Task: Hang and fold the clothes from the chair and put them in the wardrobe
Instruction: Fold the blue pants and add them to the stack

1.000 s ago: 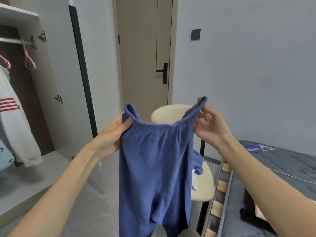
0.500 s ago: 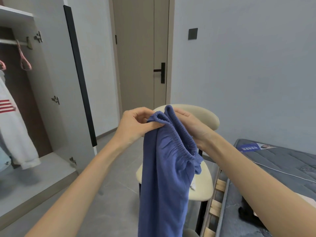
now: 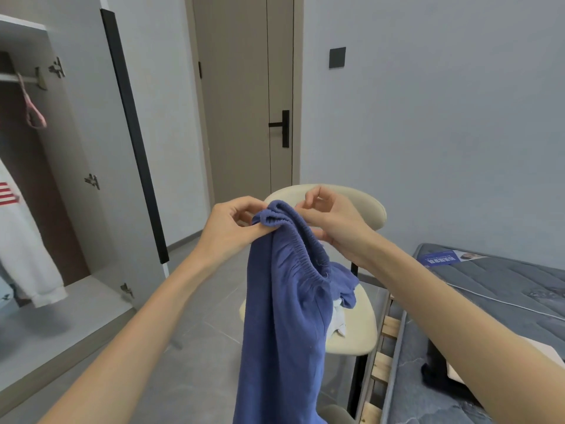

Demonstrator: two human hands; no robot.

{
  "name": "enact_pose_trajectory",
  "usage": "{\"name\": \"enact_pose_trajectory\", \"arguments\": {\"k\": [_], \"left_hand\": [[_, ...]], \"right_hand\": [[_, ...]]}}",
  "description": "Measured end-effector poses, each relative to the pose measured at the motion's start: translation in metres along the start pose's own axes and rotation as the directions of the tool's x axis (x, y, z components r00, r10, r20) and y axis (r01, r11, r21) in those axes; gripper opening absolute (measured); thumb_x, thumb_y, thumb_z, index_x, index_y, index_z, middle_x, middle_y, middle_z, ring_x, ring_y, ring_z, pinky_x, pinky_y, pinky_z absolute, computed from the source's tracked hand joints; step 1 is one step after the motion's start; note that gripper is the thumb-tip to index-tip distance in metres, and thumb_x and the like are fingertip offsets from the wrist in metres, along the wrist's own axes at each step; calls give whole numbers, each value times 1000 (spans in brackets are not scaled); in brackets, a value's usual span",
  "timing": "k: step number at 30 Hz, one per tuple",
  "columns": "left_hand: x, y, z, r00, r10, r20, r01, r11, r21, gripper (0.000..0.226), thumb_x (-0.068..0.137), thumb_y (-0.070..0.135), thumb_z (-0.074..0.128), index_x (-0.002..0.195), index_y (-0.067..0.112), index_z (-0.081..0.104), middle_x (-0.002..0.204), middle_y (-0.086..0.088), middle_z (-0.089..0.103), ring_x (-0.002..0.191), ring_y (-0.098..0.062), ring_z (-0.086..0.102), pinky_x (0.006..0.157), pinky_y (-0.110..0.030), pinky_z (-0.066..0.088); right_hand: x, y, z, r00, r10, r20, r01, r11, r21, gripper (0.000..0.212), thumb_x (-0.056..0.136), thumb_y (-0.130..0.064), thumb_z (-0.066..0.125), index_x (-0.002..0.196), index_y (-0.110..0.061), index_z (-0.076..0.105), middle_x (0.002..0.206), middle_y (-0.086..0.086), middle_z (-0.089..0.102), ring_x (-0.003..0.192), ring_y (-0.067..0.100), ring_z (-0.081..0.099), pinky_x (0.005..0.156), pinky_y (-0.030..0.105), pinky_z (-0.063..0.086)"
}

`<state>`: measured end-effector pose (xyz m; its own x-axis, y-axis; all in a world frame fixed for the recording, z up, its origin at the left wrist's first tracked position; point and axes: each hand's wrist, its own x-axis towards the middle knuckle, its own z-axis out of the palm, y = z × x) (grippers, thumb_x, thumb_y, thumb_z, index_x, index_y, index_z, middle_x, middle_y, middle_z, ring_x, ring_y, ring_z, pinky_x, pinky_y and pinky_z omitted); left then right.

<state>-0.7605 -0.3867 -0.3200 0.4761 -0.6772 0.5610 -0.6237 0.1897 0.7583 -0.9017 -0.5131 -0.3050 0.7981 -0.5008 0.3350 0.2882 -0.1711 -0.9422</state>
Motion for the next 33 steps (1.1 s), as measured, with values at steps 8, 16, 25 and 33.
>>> {"name": "enact_pose_trajectory", "arguments": {"k": [8,16,25,33], "left_hand": [[-1,-17,-14,992,-119,-48,112,986,-123,19,82,11,72,85,29,69,83,19,71,87,1,63,81,-17,47],[-8,-23,-17,977,-206,51,208,883,-421,20,88,-4,54,93,14,62,75,8,73,74,-3,68,70,-14,54],[-17,-46,-26,968,-244,53,231,799,-556,30,56,27,82,79,16,68,71,4,71,73,-12,68,63,-16,54],[-20,-57,-29,984,-168,61,175,842,-510,49,27,56,92,65,30,75,67,10,69,66,-1,66,61,-12,51]], "right_hand": [[-22,22,5,853,-501,146,428,512,-745,19,80,-16,64,85,-31,74,76,-13,69,67,9,53,64,33,49],[-28,41,23,909,-220,354,416,528,-740,27,88,-28,53,113,-36,60,101,-24,65,87,5,46,85,30,39],[-25,55,27,832,-297,468,473,-60,-879,17,89,-30,48,79,-25,61,72,-6,50,73,21,36,68,38,24],[-20,61,29,846,-255,469,426,-207,-881,24,59,-24,69,56,-23,45,59,-6,37,59,21,37,65,35,23]]}}
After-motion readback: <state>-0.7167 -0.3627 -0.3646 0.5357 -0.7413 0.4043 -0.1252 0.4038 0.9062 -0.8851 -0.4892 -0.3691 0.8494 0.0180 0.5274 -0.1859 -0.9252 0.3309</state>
